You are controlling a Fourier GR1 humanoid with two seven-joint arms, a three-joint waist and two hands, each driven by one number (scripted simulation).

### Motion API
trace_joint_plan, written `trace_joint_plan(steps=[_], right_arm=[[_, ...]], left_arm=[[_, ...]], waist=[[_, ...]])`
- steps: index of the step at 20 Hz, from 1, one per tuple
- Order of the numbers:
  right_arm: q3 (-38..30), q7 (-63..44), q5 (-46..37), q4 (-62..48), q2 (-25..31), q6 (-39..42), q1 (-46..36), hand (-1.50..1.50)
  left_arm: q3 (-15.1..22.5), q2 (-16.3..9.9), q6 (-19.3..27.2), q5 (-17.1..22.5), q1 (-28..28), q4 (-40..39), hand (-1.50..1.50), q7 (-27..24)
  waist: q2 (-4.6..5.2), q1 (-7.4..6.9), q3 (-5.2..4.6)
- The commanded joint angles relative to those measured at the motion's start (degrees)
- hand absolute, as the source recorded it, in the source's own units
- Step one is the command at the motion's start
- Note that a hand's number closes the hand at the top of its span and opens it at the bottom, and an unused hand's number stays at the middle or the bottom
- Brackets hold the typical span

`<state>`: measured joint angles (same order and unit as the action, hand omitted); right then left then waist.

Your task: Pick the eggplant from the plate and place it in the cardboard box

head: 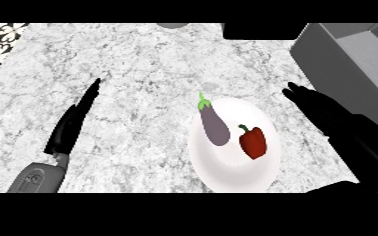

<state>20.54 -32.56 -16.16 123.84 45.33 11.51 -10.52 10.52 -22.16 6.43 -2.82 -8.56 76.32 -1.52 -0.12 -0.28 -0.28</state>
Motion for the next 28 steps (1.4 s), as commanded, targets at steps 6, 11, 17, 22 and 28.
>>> trace_joint_plan(steps=[6,11,17,22,28], right_arm=[[14.77,-29.90,-6.36,-1.53,-13.43,9.65,-14.95,-1.50],[15.09,-30.85,-5.75,-14.39,-21.25,12.41,-23.94,-1.50],[12.91,-31.45,-5.18,-17.66,-23.54,13.78,-20.88,-1.50],[14.01,-29.87,-8.37,-21.55,-28.66,15.90,-22.02,-1.50],[13.10,-19.42,-19.48,-26.69,-30.87,12.68,-21.13,-1.50]], left_arm=[[0.61,2.39,1.30,-2.03,1.19,1.96,0.00,1.32],[0.03,3.69,0.74,-3.55,-3.54,-4.10,0.00,-0.36],[-0.83,3.74,0.57,-3.56,0.48,-0.12,0.00,-0.21],[-2.32,3.63,-0.73,-4.18,-0.07,0.33,0.00,0.86],[-6.39,1.78,-5.68,-2.43,1.49,-1.39,0.00,-2.51]], waist=[[0.00,-0.63,0.20],[0.25,-0.31,0.21],[0.04,-0.02,0.26],[0.06,0.00,0.27],[0.10,-0.01,0.28]])
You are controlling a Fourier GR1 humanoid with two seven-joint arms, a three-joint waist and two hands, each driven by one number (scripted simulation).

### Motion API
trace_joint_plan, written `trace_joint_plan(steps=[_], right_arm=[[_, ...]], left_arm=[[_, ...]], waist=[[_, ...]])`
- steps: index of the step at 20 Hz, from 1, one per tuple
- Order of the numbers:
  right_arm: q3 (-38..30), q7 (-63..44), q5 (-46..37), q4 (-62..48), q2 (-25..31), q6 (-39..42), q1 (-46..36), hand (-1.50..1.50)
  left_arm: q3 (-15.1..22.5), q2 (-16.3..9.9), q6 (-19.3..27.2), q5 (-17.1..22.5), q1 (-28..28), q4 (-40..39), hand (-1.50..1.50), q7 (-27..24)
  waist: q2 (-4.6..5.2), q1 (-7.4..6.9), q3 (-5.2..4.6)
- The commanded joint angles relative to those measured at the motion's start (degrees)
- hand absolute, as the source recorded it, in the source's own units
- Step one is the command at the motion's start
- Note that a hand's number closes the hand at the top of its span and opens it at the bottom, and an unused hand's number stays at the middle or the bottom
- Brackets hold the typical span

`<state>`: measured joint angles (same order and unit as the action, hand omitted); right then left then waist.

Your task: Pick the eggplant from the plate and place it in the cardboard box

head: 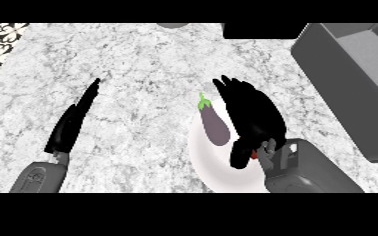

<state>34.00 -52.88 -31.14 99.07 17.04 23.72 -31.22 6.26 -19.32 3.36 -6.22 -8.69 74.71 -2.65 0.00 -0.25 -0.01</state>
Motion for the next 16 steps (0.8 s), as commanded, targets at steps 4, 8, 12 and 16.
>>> trace_joint_plan(steps=[4,8,12,16], right_arm=[[2.53,0.26,-9.84,-5.86,-7.39,0.26,0.95,-1.50],[-2.36,5.54,-8.85,-8.87,-6.88,4.46,0.34,-1.50],[-3.30,7.47,-12.17,-11.42,-9.43,4.27,1.83,-1.50],[-3.06,10.11,-17.61,-14.25,-11.86,2.01,3.26,-1.50]], left_arm=[[-1.19,1.59,-0.68,-1.64,1.37,0.56,0.00,-0.60],[-2.74,2.14,-2.03,-2.08,-2.45,-1.53,0.00,0.73],[-3.14,2.50,-1.80,-3.81,2.02,0.20,0.00,-1.99],[-3.16,3.95,-2.32,-5.09,2.03,1.65,0.00,-1.28]], waist=[[-0.01,0.00,0.00],[0.02,0.08,0.01],[0.00,0.00,0.01],[-0.01,0.06,0.01]])
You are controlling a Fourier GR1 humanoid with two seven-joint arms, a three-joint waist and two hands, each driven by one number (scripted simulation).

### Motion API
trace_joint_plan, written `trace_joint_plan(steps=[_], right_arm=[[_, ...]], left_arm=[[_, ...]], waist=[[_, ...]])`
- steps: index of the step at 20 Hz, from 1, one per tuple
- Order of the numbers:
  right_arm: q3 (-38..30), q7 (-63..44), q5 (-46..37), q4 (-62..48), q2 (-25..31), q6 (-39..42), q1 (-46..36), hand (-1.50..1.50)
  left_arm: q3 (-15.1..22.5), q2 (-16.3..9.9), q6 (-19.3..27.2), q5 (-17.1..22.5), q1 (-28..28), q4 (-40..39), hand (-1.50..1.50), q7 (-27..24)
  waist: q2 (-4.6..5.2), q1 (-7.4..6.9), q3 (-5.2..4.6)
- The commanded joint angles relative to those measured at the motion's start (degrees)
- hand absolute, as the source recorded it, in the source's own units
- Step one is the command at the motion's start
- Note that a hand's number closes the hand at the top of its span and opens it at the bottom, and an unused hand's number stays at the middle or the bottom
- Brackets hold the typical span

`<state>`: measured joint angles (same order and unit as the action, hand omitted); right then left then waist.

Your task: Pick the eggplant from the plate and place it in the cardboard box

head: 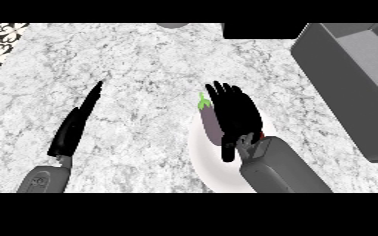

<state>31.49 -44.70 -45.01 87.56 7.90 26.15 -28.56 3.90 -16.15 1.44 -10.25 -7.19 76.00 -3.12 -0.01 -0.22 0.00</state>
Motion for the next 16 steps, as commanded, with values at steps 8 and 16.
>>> trace_joint_plan(steps=[8,16], right_arm=[[-2.79,5.26,-6.96,-7.40,-6.19,0.91,0.60,-1.50],[-4.67,10.19,-8.38,-14.70,-7.85,-5.08,1.26,-1.50]], left_arm=[[-3.46,0.89,-3.08,-0.94,-1.03,-2.00,0.00,-0.83],[-2.44,4.46,-0.54,-4.84,0.28,-3.57,0.00,-3.58]], waist=[[0.02,0.13,-0.01],[0.05,0.02,0.00]])
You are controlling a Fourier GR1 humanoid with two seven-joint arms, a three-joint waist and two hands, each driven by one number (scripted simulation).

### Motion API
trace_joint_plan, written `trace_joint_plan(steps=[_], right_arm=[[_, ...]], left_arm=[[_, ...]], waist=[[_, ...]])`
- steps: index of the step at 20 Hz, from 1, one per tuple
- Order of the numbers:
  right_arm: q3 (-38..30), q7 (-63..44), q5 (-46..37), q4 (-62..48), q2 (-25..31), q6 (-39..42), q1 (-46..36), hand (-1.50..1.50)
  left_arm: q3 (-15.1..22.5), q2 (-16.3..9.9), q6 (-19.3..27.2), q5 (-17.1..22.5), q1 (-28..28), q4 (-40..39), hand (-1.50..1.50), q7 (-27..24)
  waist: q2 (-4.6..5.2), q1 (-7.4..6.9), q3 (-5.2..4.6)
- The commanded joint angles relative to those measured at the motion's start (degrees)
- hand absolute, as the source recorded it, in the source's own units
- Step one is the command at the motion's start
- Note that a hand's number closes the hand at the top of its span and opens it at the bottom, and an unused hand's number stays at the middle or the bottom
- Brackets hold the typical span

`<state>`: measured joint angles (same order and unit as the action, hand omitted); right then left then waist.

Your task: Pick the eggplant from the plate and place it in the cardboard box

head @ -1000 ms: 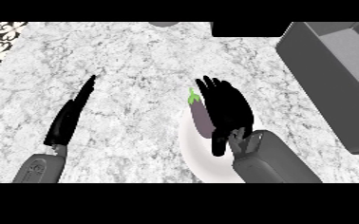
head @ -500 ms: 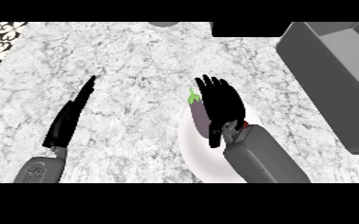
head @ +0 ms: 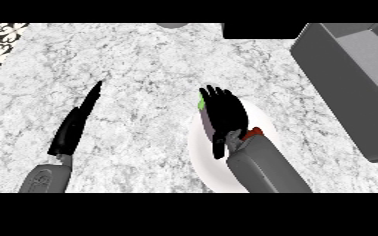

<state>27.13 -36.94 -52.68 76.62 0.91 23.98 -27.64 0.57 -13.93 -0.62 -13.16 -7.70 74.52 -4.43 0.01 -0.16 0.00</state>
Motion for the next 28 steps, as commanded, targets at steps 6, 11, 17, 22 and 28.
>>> trace_joint_plan(steps=[6,11,17,22,28], right_arm=[[-0.51,5.49,-3.29,-5.85,-0.58,-3.64,1.84,-1.50],[2.18,4.14,-2.08,-8.90,-0.89,-5.99,-0.10,1.50],[3.72,10.94,-11.84,-10.45,0.82,-13.89,-1.74,1.50],[1.26,13.65,-14.95,-13.55,-0.70,-19.39,-2.76,1.50],[4.45,21.86,-13.73,4.23,10.99,-15.84,7.00,1.50]], left_arm=[[0.16,1.21,-1.36,-1.11,4.10,10.23,0.00,5.44],[-1.11,3.01,-0.49,-2.34,0.63,2.88,0.00,1.41],[-3.63,0.20,-3.04,-0.54,-0.11,1.13,0.00,0.54],[-1.88,1.90,-2.47,-1.93,2.28,6.50,0.00,2.95],[-4.17,0.24,-2.95,-1.46,0.76,3.02,0.00,2.08]], waist=[[-0.06,-0.19,0.01],[0.00,-0.10,0.00],[0.02,-0.13,0.00],[-0.02,-0.21,0.01],[-0.40,1.45,0.00]])
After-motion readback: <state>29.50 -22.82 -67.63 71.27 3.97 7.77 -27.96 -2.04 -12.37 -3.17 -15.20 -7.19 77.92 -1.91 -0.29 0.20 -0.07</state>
